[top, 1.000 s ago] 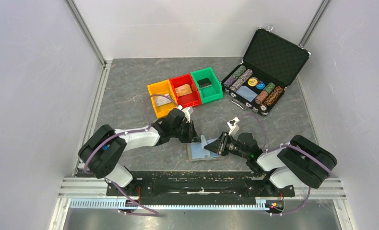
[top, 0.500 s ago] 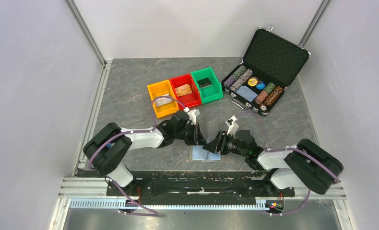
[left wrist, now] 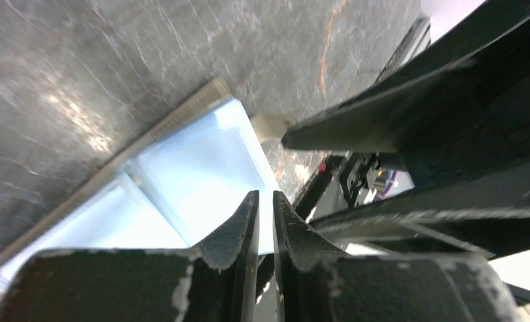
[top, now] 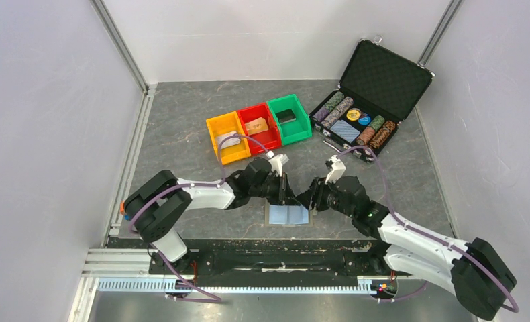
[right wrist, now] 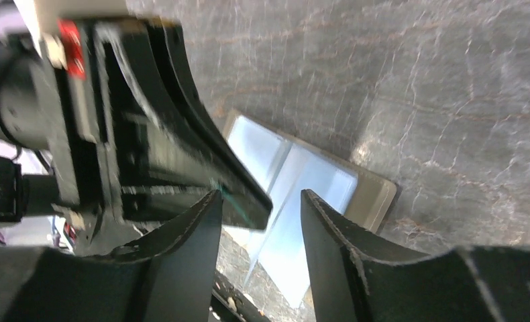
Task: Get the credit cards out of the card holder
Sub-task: Remove the credit card from the card holder.
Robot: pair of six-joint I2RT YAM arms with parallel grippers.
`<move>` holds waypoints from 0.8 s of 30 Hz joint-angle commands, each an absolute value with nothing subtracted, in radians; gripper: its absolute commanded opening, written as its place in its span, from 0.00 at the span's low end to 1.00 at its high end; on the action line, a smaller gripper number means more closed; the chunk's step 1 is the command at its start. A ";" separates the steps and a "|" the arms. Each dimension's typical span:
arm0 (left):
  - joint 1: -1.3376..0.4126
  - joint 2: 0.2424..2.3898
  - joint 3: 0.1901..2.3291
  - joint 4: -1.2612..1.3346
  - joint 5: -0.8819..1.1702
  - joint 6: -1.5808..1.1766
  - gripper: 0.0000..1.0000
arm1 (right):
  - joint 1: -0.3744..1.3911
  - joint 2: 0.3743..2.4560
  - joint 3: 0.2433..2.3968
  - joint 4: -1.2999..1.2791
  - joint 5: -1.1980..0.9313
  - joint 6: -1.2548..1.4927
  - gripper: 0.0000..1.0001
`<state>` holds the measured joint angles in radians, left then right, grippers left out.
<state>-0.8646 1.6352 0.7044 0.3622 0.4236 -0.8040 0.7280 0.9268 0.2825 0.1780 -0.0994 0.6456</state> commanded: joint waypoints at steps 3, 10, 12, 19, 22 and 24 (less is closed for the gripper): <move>-0.890 1.591 0.757 0.239 0.398 -0.787 0.23 | 0.726 0.908 0.320 0.213 -0.081 0.652 0.45; -0.834 1.492 0.759 0.106 0.310 -0.752 0.24 | 0.814 0.928 0.348 0.244 -0.039 0.674 0.41; -0.799 1.457 0.744 0.086 0.297 -0.755 0.25 | 0.864 0.949 0.370 0.244 -0.007 0.673 0.41; -0.679 1.333 0.671 0.023 0.261 -0.743 0.27 | 0.994 1.107 0.458 0.278 0.093 0.668 0.41; -0.663 1.276 0.638 -0.021 0.220 -0.727 0.30 | 1.012 1.185 0.501 0.254 0.133 0.661 0.40; -0.663 1.246 0.616 -0.039 0.212 -0.721 0.31 | 1.014 1.222 0.515 0.226 0.164 0.662 0.40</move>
<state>-0.6659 1.3136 0.6567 0.0238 0.2607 -0.7780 1.0058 1.1633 0.4549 0.2302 0.0673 0.6674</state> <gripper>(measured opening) 0.296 0.404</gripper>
